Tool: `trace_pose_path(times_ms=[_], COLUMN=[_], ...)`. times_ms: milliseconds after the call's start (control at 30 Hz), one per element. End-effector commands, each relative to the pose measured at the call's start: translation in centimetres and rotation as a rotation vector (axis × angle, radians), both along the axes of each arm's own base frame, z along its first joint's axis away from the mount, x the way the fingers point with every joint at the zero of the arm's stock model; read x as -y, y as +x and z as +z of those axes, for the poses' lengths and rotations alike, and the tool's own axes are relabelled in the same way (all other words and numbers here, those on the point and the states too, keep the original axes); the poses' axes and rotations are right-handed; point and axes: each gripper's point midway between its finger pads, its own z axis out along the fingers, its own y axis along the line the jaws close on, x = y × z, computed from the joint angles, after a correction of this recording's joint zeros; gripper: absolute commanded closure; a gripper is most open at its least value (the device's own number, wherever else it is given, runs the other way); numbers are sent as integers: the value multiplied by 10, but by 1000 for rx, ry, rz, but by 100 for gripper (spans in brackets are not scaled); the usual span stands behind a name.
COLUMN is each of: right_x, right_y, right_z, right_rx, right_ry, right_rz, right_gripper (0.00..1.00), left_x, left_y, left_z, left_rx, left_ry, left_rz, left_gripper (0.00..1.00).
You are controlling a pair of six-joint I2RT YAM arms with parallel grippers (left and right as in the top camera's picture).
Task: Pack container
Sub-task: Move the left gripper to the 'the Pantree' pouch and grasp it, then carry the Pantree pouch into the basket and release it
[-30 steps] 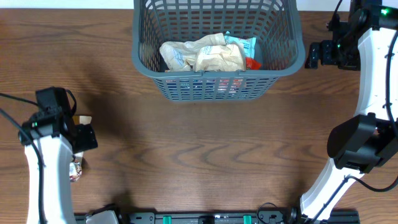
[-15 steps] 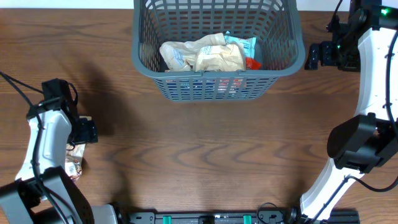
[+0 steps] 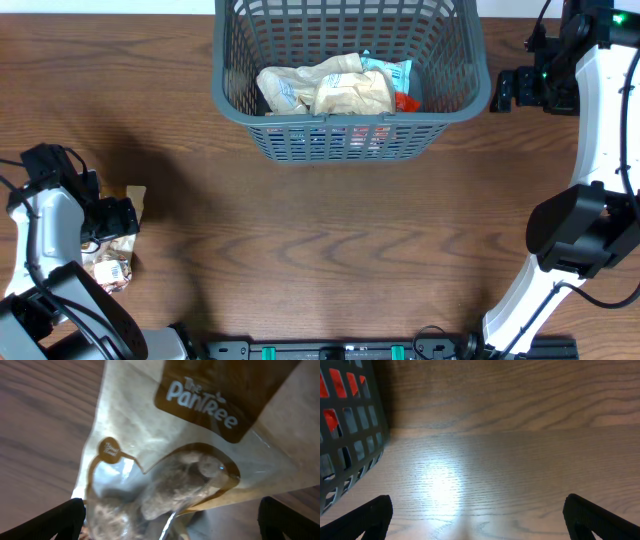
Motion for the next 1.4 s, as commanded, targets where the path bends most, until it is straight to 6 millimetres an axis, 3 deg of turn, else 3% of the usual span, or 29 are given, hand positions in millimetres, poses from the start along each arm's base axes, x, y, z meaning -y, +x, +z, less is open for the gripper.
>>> trace_pose_path(times_ms=[0, 300, 433, 700, 767, 867, 933, 1033, 1200, 1367], right_x=[-3, -3, -3, -1, 0, 0, 0, 1, 1, 1], right_y=[0, -1, -1, -6, -8, -9, -9, -8, -8, -7], right_z=[6, 6, 6, 5, 5, 5, 5, 5, 5, 5], right_rx=[16, 12, 12, -11, -19, -21, -20, -19, -17, -15], right_ry=[-6, -6, -6, -17, -27, -29, -29, -29, -29, -30], right_rz=[4, 4, 4, 2, 0, 0, 0, 0, 0, 0], right_gripper=[1, 1, 1, 1, 1, 1, 1, 1, 1, 1], left_x=[11, 14, 17, 23, 23, 25, 27, 30, 31, 37], left_y=[-5, -7, -10, -20, -20, -16, -12, -6, 8, 35], left_z=[-15, -24, -32, -62, -64, -64, -63, -60, -40, 6], left_rx=[-6, 4, -18, -92, -92, -71, -56, -29, 20, 106], left_ry=[-53, -63, -76, -125, -126, -143, -158, -181, -171, -121], left_rz=[-15, -16, -16, 12, 15, 15, 13, 9, -12, -84], left_gripper=[1, 0, 14, 16, 21, 41, 58, 93, 94, 94])
